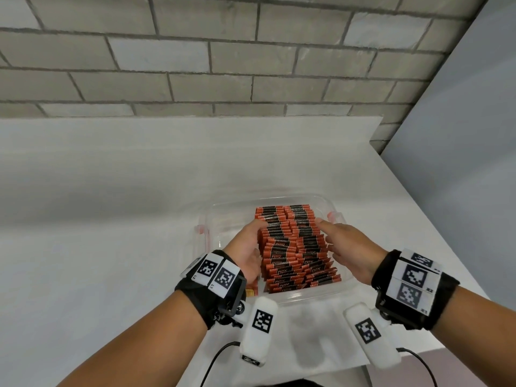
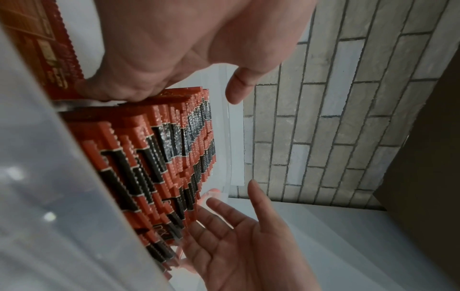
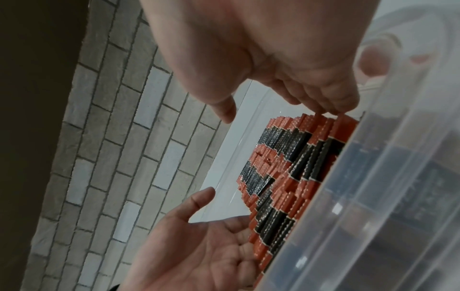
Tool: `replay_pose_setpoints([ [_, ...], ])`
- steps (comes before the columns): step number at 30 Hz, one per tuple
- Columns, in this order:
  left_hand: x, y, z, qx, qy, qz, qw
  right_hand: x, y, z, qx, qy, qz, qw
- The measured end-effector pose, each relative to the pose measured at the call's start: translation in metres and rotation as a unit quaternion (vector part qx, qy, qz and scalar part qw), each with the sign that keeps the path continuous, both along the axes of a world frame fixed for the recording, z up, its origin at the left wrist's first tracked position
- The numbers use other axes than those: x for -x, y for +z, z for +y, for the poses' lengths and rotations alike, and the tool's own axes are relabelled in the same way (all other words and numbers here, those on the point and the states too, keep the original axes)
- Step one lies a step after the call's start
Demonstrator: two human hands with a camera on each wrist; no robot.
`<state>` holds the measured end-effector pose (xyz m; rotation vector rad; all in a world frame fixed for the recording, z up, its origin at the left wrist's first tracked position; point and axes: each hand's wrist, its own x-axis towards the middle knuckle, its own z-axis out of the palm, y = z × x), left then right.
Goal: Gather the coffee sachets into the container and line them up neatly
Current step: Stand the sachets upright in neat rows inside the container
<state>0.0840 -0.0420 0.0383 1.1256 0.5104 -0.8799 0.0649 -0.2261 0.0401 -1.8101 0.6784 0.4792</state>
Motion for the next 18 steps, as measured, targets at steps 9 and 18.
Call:
replay_pose_setpoints([
  [9, -0.01, -0.008, 0.003, 0.011, 0.014, 0.029, 0.999, -0.008, -0.011, 0.0, -0.011, 0.015, 0.048, 0.999],
  [18, -0.012, -0.012, 0.001, 0.004, -0.01, 0.006, 1.0, -0.017, -0.019, 0.003, -0.012, 0.017, 0.071, 0.997],
])
